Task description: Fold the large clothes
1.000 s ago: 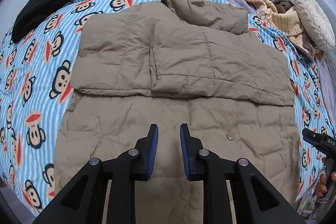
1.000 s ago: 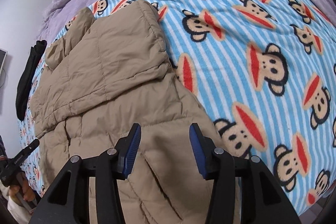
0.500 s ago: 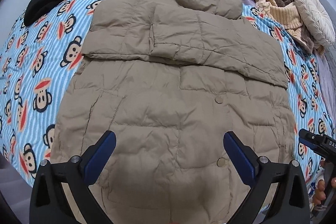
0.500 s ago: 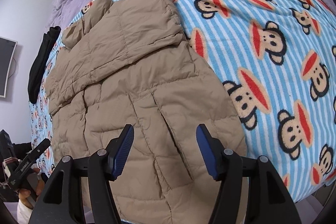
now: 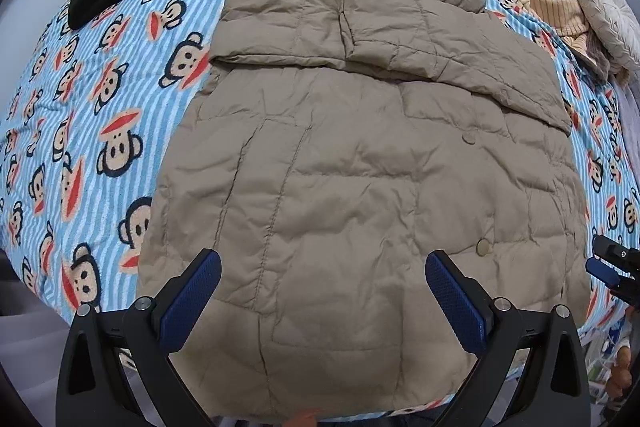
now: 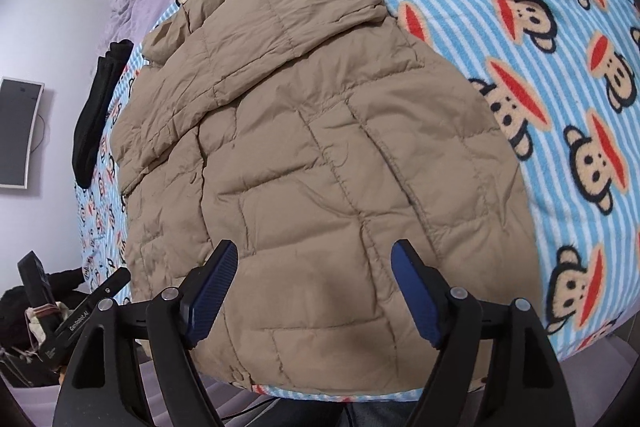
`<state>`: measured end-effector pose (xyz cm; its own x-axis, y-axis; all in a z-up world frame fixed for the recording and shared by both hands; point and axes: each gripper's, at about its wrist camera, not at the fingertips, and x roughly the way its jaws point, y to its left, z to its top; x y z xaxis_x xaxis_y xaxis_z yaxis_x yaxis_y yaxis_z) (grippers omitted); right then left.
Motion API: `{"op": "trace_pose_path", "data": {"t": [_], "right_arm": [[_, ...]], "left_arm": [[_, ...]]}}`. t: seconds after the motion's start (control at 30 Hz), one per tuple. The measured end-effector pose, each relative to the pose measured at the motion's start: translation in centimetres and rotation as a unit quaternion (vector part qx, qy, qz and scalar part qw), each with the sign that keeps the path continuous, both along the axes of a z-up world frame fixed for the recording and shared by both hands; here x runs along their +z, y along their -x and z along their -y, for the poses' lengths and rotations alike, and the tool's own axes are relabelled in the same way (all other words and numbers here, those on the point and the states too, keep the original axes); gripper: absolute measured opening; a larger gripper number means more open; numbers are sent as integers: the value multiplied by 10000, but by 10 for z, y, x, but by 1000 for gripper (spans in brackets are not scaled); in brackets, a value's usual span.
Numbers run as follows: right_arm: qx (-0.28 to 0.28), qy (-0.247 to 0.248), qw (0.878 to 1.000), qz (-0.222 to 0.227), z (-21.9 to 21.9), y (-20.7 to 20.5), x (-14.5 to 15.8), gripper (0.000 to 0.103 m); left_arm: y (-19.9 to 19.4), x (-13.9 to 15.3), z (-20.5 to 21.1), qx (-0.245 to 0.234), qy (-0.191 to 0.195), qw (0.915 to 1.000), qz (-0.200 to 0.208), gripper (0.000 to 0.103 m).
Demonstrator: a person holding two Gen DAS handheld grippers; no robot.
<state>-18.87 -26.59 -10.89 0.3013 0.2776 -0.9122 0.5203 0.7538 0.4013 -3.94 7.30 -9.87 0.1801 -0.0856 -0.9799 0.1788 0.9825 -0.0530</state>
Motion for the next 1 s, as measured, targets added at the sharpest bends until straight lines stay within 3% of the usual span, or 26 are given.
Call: {"op": "trace_pose_path", "data": {"t": [0.07, 0.17, 0.43, 0.5, 0.57, 0.8, 1.0], "right_arm": [[-52, -41, 10000, 24, -6, 6, -1, 82], [-166, -209, 9996, 60, -17, 17, -5, 93], [-553, -408, 9975, 152, -35, 53, -3, 93], [-616, -440, 9970, 187, -39, 61, -1, 103], [-729, -539, 9956, 235, -42, 71, 0, 103], [-984, -1069, 9893, -124, -38, 85, -16, 103], [-933, -1166, 9884, -292, -20, 86, -18, 103]], "left_arm": [[6, -1, -8, -24, -59, 10000, 9, 102], [14, -5, -21, -55, -122, 9999, -12, 102], [36, -13, -39, -184, 270, 9992, -229, 102], [42, -13, -41, -197, 272, 9991, -245, 102], [47, -12, -46, -150, 252, 9993, -244, 102], [64, -7, -80, 415, 599, 9970, -244, 102], [85, -27, -105, 1102, 1204, 9843, -676, 102]]}}
